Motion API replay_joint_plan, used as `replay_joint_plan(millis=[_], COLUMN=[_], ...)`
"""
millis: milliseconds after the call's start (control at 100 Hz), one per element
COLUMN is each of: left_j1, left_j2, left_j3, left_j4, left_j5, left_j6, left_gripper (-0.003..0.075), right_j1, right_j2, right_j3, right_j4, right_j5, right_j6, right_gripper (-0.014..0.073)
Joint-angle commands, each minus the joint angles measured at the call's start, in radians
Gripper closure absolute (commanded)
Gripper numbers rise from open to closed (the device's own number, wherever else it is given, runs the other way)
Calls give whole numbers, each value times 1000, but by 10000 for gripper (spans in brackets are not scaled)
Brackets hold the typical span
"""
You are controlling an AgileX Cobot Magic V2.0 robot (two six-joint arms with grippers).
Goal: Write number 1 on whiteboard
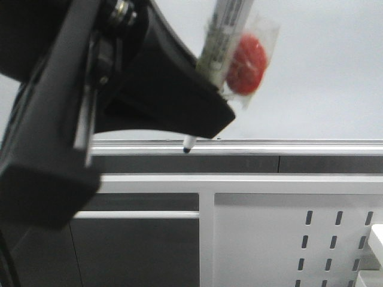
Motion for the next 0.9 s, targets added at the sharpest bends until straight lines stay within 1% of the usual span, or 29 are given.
replay_joint_plan(millis=[0,210,510,770,820,890], left_j1=[-6,-6,-6,-6,-6,-6], left_j2=[-27,-27,-27,-27,-27,-27], left_j3=[-35,-35,-35,-35,-35,-35], left_j4=[18,77,86,86,86,86], left_j5=[-23,-17,-17,-17,-17,-17], left_j6=[-1,-1,-1,-1,-1,-1], left_gripper=[740,740,740,740,740,740], right_j1=[8,10,62,62,62,62], right_j2=[30,95,157,200,209,221], right_j3=[-37,-37,-37,-37,-37,-37], right_j4=[48,117,117,117,117,119], right_j5=[-59,-50,-56,-54,-50,-43], right_j6=[-4,-4,-4,-4,-4,-4], right_gripper=[200,200,200,204,219,284])
